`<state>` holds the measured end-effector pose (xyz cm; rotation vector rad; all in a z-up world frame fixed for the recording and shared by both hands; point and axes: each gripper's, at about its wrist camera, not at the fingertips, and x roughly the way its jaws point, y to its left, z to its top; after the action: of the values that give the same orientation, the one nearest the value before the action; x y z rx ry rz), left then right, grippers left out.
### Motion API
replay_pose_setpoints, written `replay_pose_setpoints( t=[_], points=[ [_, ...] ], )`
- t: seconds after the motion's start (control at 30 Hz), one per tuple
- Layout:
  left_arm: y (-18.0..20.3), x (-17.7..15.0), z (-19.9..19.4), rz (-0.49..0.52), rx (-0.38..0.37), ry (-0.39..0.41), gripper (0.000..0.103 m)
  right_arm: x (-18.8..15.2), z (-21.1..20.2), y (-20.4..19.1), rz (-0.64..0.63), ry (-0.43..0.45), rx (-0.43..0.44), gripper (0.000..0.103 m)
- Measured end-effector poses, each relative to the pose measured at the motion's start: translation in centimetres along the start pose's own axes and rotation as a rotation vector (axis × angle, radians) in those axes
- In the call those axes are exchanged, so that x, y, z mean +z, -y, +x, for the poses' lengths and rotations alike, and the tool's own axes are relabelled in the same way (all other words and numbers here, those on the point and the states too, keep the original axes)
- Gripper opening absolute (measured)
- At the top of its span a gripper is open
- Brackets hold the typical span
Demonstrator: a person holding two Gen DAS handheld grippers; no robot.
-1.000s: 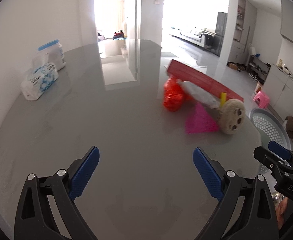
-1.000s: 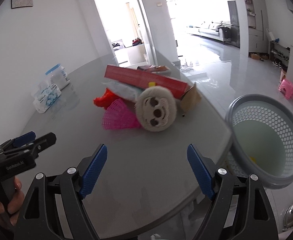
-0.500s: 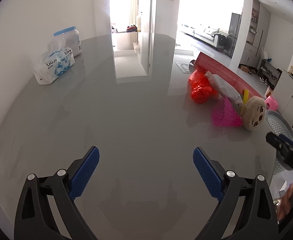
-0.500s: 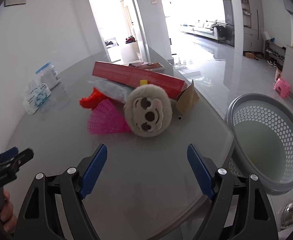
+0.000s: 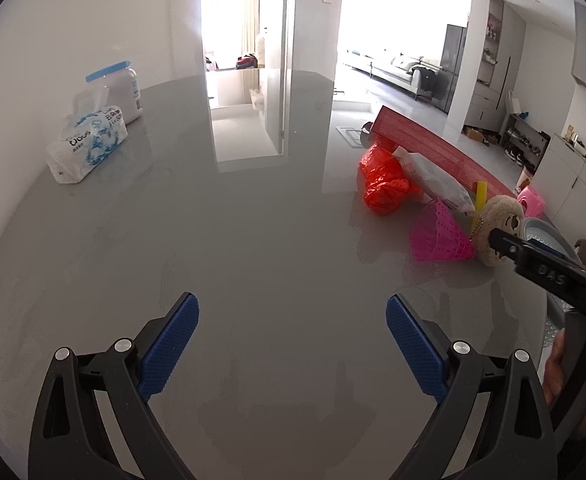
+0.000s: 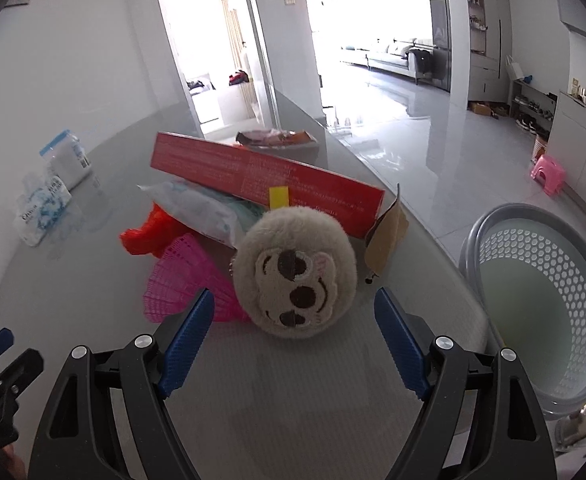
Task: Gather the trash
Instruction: 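Close the right tool on the plush sloth toy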
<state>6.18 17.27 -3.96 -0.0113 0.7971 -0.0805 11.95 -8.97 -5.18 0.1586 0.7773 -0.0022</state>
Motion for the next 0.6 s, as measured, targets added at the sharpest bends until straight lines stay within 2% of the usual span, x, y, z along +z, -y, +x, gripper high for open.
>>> replay_pose_setpoints(
  t=[0.3, 0.37, 0.4, 0.6],
  points=[
    [0.6, 0.2, 0.6, 0.003, -0.029, -0.009, 0.093, 0.6, 1.4, -0.5, 0.007, -0.002, -0.053, 0.078],
    [0.7, 0.2, 0.8, 0.005, -0.031, -0.012, 0.093, 0.7, 1.6, -0.7, 0.0, -0.006, -0.057, 0.069],
    [0.8, 0.2, 0.8, 0.004, -0.034, -0.015, 0.093, 0.7, 1.7, -0.8, -0.007, -0.013, -0.051, 0.061],
    [1.8, 0.3, 0.6, 0.011, -0.048, -0.013, 0.093, 0.3, 1.0, -0.6, -0.016, 0.009, -0.017, 0.057]
  ],
)
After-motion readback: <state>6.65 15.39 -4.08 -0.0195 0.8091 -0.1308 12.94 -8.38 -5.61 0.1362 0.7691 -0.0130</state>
